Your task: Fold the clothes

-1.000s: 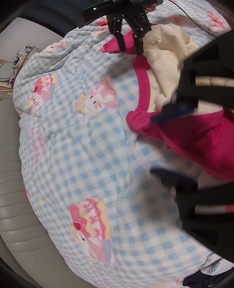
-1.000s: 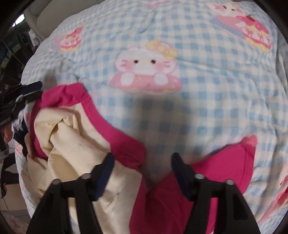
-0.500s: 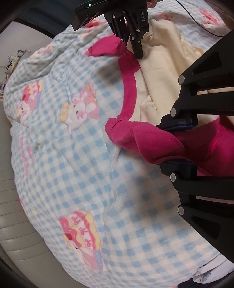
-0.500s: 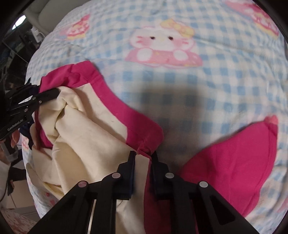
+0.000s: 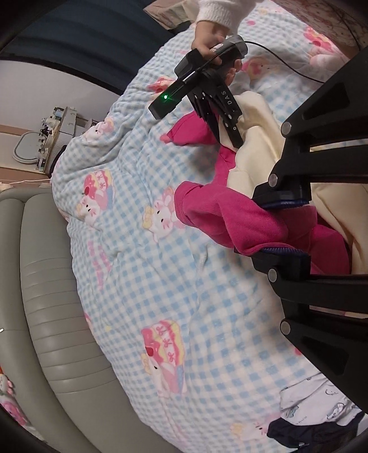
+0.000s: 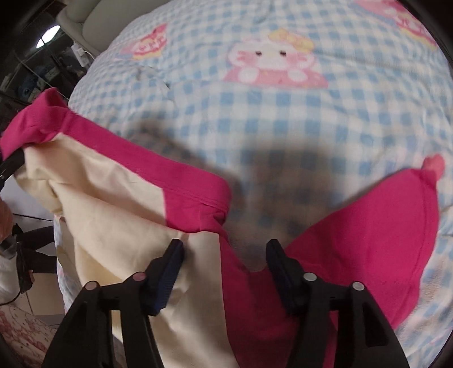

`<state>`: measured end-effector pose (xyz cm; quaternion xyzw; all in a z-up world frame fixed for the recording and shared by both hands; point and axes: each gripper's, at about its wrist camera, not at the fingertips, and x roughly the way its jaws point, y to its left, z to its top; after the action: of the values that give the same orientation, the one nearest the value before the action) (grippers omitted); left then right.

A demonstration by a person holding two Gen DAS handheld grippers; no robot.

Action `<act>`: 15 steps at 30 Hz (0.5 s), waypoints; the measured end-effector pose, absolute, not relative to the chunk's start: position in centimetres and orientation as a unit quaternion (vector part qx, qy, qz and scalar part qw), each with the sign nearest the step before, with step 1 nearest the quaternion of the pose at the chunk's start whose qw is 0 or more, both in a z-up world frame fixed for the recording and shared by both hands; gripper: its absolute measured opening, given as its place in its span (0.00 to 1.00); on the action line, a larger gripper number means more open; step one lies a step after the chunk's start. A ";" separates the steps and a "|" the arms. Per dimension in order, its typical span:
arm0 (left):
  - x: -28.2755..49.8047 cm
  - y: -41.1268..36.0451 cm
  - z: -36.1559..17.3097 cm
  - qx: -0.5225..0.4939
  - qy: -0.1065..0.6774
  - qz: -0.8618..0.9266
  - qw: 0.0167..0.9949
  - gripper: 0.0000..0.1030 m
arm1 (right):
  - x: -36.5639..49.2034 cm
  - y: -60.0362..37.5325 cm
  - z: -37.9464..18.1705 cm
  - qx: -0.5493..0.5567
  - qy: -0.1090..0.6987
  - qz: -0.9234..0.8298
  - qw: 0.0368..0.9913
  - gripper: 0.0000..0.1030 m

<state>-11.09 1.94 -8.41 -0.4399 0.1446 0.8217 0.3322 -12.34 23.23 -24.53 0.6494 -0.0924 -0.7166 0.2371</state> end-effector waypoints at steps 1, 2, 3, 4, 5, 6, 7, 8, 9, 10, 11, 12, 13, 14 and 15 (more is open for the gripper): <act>-11.1 1.9 -8.6 -0.443 0.145 0.820 0.332 0.18 | -12.3 23.0 -24.7 0.654 -0.096 -0.710 0.243 0.55; -11.2 1.8 -8.8 -0.448 0.142 0.817 0.335 0.18 | -12.2 22.7 -24.6 0.656 -0.095 -0.706 0.251 0.30; -11.2 1.6 -9.0 -0.451 0.141 0.816 0.334 0.18 | -12.0 22.2 -24.2 0.655 -0.090 -0.704 0.260 0.20; -11.3 1.5 -9.2 -0.453 0.141 0.817 0.329 0.18 | -11.8 22.0 -23.6 0.652 -0.080 -0.708 0.259 0.19; -11.4 1.4 -9.4 -0.455 0.141 0.817 0.325 0.18 | -11.7 21.9 -22.8 0.647 -0.067 -0.717 0.251 0.15; -11.6 1.3 -9.6 -0.457 0.139 0.818 0.319 0.17 | -11.6 21.9 -22.0 0.641 -0.054 -0.726 0.244 0.14; -12.1 1.2 -9.7 -0.461 0.134 0.819 0.313 0.16 | -11.9 22.2 -20.8 0.632 -0.048 -0.738 0.231 0.13; -12.8 1.2 -9.5 -0.464 0.131 0.820 0.308 0.16 | -12.6 22.8 -19.5 0.619 -0.045 -0.754 0.215 0.12; -13.6 1.4 -9.2 -0.467 0.128 0.821 0.302 0.16 | -13.3 23.4 -18.2 0.606 -0.043 -0.768 0.200 0.12; -14.5 1.7 -8.4 -0.466 0.127 0.824 0.297 0.16 | -14.1 24.0 -16.5 0.594 -0.048 -0.781 0.186 0.12; -15.4 2.1 -7.1 -0.460 0.129 0.828 0.293 0.16 | -15.2 24.7 -14.5 0.582 -0.057 -0.792 0.175 0.12; -16.4 2.5 -5.8 -0.454 0.130 0.833 0.289 0.16 | -16.2 25.4 -12.5 0.570 -0.067 -0.803 0.164 0.11; -17.2 3.0 -3.9 -0.441 0.135 0.840 0.286 0.16 | -17.1 25.9 -10.0 0.553 -0.066 -0.815 0.158 0.11; -17.9 3.4 -1.5 -0.422 0.141 0.849 0.284 0.15 | -17.8 26.1 -7.1 0.533 -0.057 -0.830 0.153 0.11; -18.6 3.8 1.0 -0.402 0.148 0.858 0.282 0.15 | -18.3 26.0 -3.9 0.510 -0.048 -0.846 0.150 0.11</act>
<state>-18.60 3.78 1.01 -0.4024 0.1478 0.8584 0.2818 -18.28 26.03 -3.91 0.5099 -0.0485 -0.8457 0.1496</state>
